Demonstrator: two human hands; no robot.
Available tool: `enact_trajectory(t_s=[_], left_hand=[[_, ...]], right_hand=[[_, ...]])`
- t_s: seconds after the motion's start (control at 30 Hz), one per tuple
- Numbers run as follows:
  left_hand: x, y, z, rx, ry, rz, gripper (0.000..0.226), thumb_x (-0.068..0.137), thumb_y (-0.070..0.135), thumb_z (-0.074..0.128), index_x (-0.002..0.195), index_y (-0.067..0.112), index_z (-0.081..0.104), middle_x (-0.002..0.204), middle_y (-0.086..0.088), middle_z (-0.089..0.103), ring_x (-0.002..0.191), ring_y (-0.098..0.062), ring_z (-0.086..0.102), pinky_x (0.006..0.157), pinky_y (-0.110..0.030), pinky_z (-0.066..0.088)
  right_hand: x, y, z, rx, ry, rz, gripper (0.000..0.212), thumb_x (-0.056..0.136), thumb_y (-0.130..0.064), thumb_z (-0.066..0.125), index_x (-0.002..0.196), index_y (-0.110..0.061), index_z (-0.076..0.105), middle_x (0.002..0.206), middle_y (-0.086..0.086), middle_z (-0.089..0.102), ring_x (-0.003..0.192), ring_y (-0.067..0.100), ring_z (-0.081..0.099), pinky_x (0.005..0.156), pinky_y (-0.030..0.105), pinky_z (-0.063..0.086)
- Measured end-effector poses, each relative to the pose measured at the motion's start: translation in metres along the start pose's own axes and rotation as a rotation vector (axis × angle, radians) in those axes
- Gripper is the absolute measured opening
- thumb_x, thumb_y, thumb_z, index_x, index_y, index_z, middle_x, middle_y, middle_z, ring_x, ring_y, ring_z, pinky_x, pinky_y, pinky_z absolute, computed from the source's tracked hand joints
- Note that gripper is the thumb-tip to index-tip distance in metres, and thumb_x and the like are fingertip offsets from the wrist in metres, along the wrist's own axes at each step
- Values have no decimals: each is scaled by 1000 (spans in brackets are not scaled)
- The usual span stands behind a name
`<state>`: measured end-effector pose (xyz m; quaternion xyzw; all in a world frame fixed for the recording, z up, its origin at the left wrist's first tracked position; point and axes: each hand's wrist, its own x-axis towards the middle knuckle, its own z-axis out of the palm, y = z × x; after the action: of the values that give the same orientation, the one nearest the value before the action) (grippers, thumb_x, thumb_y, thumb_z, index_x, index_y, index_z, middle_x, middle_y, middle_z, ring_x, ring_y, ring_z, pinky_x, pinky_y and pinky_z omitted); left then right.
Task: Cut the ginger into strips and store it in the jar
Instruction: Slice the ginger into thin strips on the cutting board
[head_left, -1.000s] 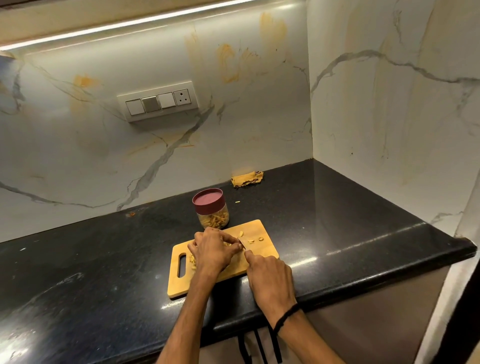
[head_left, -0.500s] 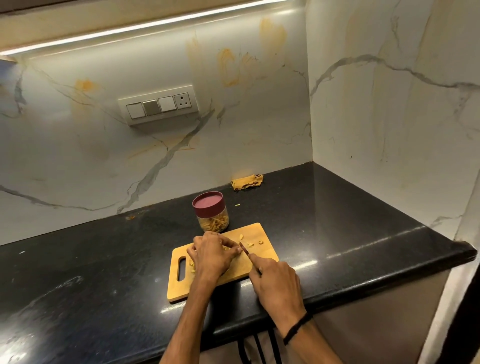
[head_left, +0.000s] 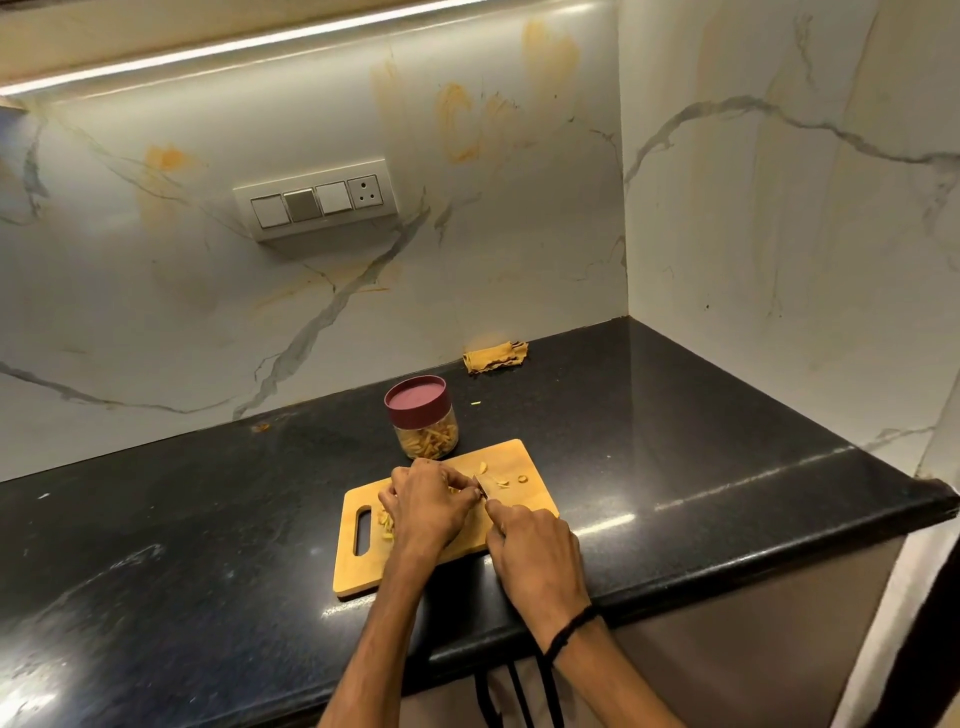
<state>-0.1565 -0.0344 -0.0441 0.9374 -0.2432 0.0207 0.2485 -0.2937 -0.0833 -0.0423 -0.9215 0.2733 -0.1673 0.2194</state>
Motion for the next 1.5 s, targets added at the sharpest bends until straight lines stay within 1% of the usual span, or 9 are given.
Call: enact_trajectory(t_s=[0.2, 0.3, 0.47, 0.67, 0.8, 0.97, 1.13, 1.4, 1.5], left_hand=[[-2, 1, -2, 25, 0, -21, 15, 85, 43, 76, 96, 35, 79, 119, 9, 63, 119, -21, 40, 98, -42, 32], [-4, -1, -3, 32, 16, -24, 14, 85, 42, 76, 97, 35, 78, 121, 7, 61, 119, -21, 40, 99, -42, 32], [-5, 0, -10, 42, 71, -19, 15, 88, 37, 74, 102, 34, 77, 125, 6, 58, 120, -21, 40, 99, -42, 31], [-1, -4, -14, 38, 82, -34, 20, 90, 38, 72, 108, 32, 77, 129, 3, 57, 122, -24, 40, 101, -44, 32], [1, -4, -14, 41, 77, -32, 21, 91, 37, 71, 111, 33, 75, 132, 1, 56, 124, -25, 40, 102, -44, 32], [6, -2, -12, 35, 62, -2, 22, 92, 35, 70, 113, 34, 74, 131, 1, 57, 123, -26, 41, 99, -40, 33], [20, 6, -8, 45, 52, 47, 21, 94, 29, 67, 112, 37, 74, 126, 2, 61, 117, -24, 40, 89, -35, 27], [33, 5, -5, 115, -11, 111, 22, 93, 30, 68, 110, 42, 73, 132, 3, 56, 119, -24, 39, 99, -42, 31], [36, 6, -5, 139, -34, 145, 20, 93, 34, 68, 109, 44, 73, 131, 4, 56, 118, -24, 39, 99, -44, 32]], right_hand=[[-23, 7, 6, -47, -14, -37, 39, 104, -22, 37, 142, -29, 40, 107, 3, 65, 87, 18, 58, 70, 29, 41], [-35, 16, -2, 74, 28, 8, 41, 104, -29, 38, 145, -35, 38, 104, -1, 65, 79, 11, 45, 69, 22, 34], [-33, 17, -10, 262, 79, 56, 40, 102, -38, 43, 142, -37, 45, 101, -5, 68, 79, 7, 54, 65, 13, 37], [-19, 4, -1, 45, 36, 35, 36, 105, -31, 34, 140, -33, 40, 101, 2, 65, 91, 21, 63, 74, 32, 48], [-25, -4, 6, 60, 19, -32, 42, 105, -33, 36, 146, -35, 33, 95, 0, 65, 78, 15, 58, 69, 28, 43], [-18, 13, -3, -4, 117, 102, 44, 105, -34, 33, 149, -35, 30, 98, -2, 65, 86, 14, 62, 78, 29, 51], [-27, 3, 3, 8, 23, 26, 42, 105, -32, 35, 146, -33, 32, 99, 2, 65, 88, 19, 62, 75, 30, 47], [-25, 4, -3, 35, 19, 48, 43, 105, -32, 35, 147, -33, 32, 103, 2, 65, 94, 18, 63, 82, 31, 49], [-31, -3, 1, 82, -4, -28, 43, 104, -34, 36, 147, -34, 33, 95, -2, 63, 82, 14, 58, 75, 27, 44]])
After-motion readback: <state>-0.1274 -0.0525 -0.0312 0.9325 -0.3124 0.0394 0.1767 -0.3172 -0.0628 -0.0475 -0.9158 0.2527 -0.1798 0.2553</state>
